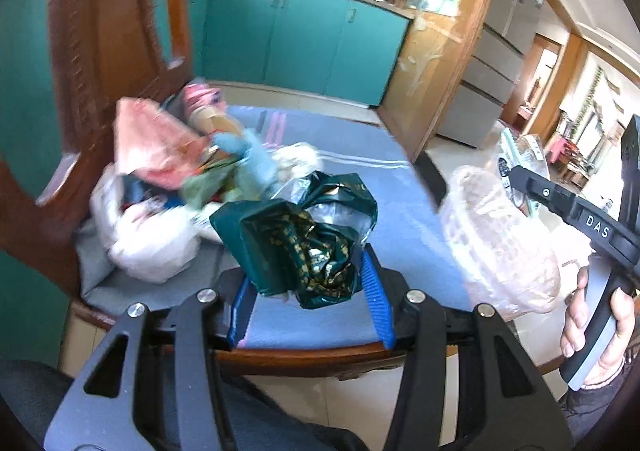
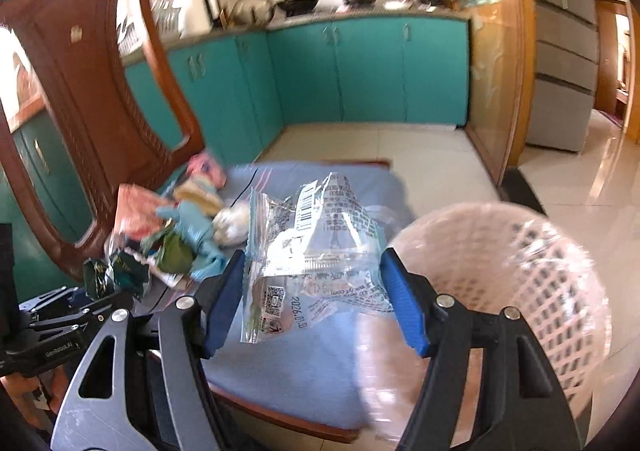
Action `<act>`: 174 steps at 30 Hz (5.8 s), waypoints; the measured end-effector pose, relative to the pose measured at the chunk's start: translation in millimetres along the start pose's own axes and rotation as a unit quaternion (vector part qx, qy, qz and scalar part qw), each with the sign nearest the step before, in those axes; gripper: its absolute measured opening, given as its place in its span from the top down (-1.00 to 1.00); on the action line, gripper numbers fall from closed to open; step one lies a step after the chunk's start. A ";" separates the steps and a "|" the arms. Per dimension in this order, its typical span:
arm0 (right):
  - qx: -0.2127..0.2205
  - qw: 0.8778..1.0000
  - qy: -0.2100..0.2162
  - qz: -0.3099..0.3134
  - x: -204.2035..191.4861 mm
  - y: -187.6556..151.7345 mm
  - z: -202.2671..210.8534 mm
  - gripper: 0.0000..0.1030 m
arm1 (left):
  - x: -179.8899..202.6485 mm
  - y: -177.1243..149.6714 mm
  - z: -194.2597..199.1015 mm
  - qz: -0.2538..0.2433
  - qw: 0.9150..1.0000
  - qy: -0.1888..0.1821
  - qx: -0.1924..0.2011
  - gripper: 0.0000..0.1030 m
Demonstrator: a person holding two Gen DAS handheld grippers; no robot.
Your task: Collect trash
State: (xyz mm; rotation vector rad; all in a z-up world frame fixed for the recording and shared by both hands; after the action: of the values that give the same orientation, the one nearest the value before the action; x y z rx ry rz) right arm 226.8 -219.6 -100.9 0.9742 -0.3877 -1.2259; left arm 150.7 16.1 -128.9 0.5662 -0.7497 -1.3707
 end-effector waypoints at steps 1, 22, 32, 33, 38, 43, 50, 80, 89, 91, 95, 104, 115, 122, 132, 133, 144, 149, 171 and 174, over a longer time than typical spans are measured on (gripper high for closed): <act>0.007 1.000 -0.014 -0.005 12.1 3.4 6.9 -0.30 | 9.2 5.6 -0.9 -0.004 1.000 -0.012 0.002 0.03; 0.008 0.977 -0.157 -0.145 175.1 -24.0 60.4 -0.31 | 225.8 31.0 -101.8 -0.143 0.958 -0.233 -0.084 -0.23; -0.047 0.978 -0.162 -0.127 159.5 -33.4 13.5 -0.73 | 128.7 34.6 -72.0 -0.095 0.991 -0.089 -0.024 -0.61; -0.049 0.978 -0.157 -0.125 155.8 -34.0 10.1 -0.73 | 104.5 34.6 -64.2 -0.087 0.995 -0.042 -0.010 -0.61; -0.056 0.985 -0.118 -0.109 121.1 -29.4 -7.2 -0.73 | -7.6 29.9 -28.7 -0.030 0.991 0.132 0.021 -0.61; -0.061 0.992 -0.086 -0.069 71.5 -23.7 -23.3 -0.73 | -88.9 6.4 -24.2 0.018 0.979 0.203 -0.022 -0.61; -0.067 0.996 -0.055 -0.027 22.4 -24.3 -24.8 -0.73 | -110.3 -17.5 -50.5 0.009 0.981 0.183 -0.068 -0.06; -0.098 0.994 0.011 0.034 -80.4 -38.1 -51.9 -0.73 | -105.3 -45.8 -2.9 0.037 0.992 0.118 -0.022 0.67; -0.105 0.992 0.057 0.027 -108.7 -36.0 -75.8 -0.73 | -107.4 -46.1 -2.6 0.044 0.993 0.113 -0.016 0.67; -0.107 0.991 0.071 0.033 -120.2 -35.8 -83.4 -0.73 | -107.9 -45.7 -2.3 0.045 0.993 0.111 -0.014 0.67; -0.125 0.986 0.102 0.050 -152.6 -39.5 -107.4 -0.73 | -108.2 -47.7 -1.5 0.046 0.993 0.112 -0.015 0.67; -0.153 0.978 0.106 0.095 -212.6 -53.4 -154.9 -0.70 | -108.5 -48.6 -4.9 0.043 0.992 0.113 -0.024 0.67; -0.184 0.971 0.108 0.112 -214.9 -80.6 -169.5 0.60 | -104.3 -48.0 -8.1 0.038 0.993 0.113 -0.024 0.67; -0.172 0.972 0.125 0.097 -203.5 -73.9 -147.5 0.71 | -103.2 -46.7 -7.3 0.040 0.993 0.109 -0.021 0.67; -0.116 0.986 0.104 0.057 -141.9 -38.6 -96.7 0.71 | -97.0 -43.6 -3.4 0.038 0.994 0.097 -0.012 0.67; -0.111 0.988 0.091 0.056 -132.3 -36.4 -93.6 0.71 | -95.6 -42.7 -3.9 0.038 0.995 0.095 -0.012 0.67; -0.114 0.993 0.034 0.008 -67.3 -43.1 -93.5 0.71 | -71.6 -35.9 -18.0 0.019 0.997 0.072 -0.015 0.67; -0.115 0.993 0.028 0.013 -65.6 -48.7 -91.3 0.71 | -70.4 -37.9 -20.0 0.019 0.997 0.072 -0.019 0.67; -0.182 0.982 0.015 0.045 -80.8 -89.8 -123.9 -0.25 | -77.8 -44.9 -30.5 0.030 0.997 0.063 -0.031 0.65; -0.191 0.980 0.023 0.054 -89.4 -94.9 -128.6 -0.26 | -79.4 -46.1 -31.2 0.032 0.997 0.063 -0.032 0.65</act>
State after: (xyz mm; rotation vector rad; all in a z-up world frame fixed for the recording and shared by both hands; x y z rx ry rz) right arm 231.2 -86.8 -226.9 0.6407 -0.1564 -1.1253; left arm 141.3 86.5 -194.9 0.5681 -0.6146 -1.2826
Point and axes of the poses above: each gripper's, at about its wrist camera, not at the fingertips, and z roughly against the way its jaws point, x to its right, y to its top, the point moved 8 cm from there along -z, roughly the way its jaws point, and after that the axes turned 6 degrees about -z, right-handed, at the moved point
